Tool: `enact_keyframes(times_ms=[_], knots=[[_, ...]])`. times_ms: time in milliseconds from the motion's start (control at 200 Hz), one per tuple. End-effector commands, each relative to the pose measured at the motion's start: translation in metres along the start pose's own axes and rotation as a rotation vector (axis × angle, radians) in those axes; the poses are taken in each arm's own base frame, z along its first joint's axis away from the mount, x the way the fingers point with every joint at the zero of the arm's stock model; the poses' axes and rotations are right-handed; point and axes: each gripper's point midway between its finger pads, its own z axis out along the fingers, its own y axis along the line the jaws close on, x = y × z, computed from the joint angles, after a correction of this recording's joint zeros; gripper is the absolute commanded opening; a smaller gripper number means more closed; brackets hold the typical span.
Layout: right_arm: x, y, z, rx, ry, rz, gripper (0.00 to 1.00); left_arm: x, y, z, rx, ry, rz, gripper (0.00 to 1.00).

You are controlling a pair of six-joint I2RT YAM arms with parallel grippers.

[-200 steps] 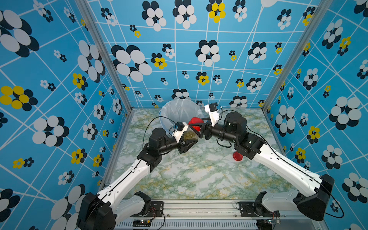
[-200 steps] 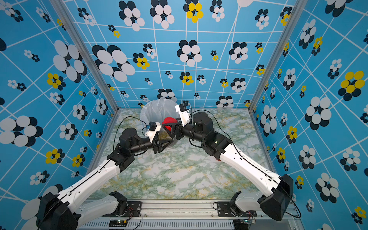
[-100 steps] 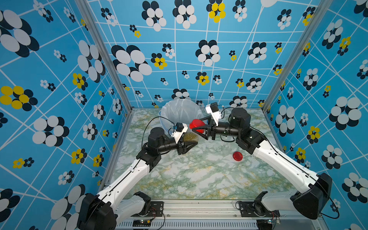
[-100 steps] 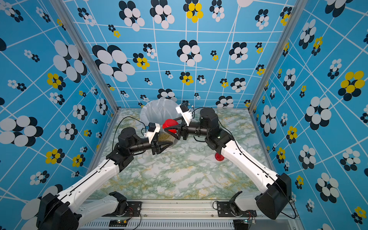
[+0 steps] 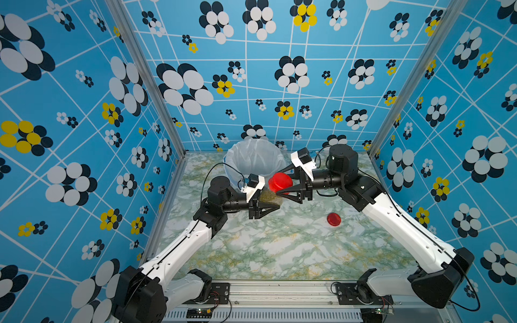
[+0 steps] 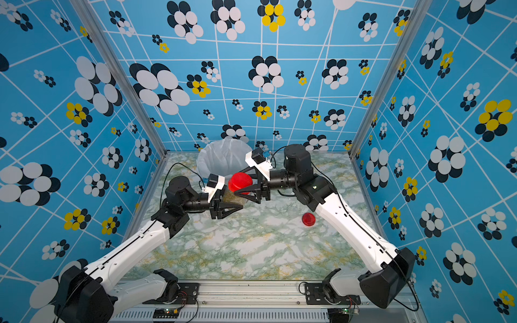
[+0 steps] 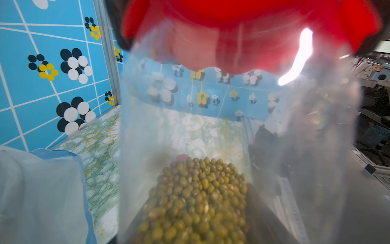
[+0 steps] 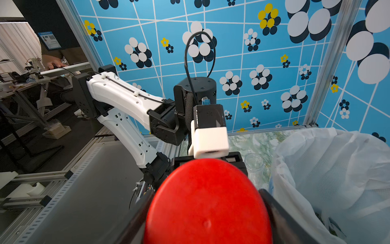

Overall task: Empty moldy mung beans from jars
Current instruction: Unscrew the lid from the jar.

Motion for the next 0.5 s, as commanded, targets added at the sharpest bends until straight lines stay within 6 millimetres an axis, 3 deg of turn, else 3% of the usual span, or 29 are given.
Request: enact_keyframes(times_ms=[0,150,340,500], knots=[[-0.032,0.014,-0.010,0.034,-0.090,0.099,0.83,-0.011,0.038,-0.009,-0.211,-0.010,-0.023,0.30],[-0.034,-0.005,-0.010,0.265,-0.131,0.159,0.91,-0.011,0.045,-0.009,-0.276,-0.011,-0.012,0.30],[-0.021,-0.025,0.005,0.418,-0.156,0.221,0.94,-0.010,0.040,-0.006,-0.291,-0.012,0.018,0.30],[-0.015,-0.048,0.003,0.523,-0.205,0.268,0.96,-0.007,0.039,-0.007,-0.299,-0.007,0.023,0.30]])
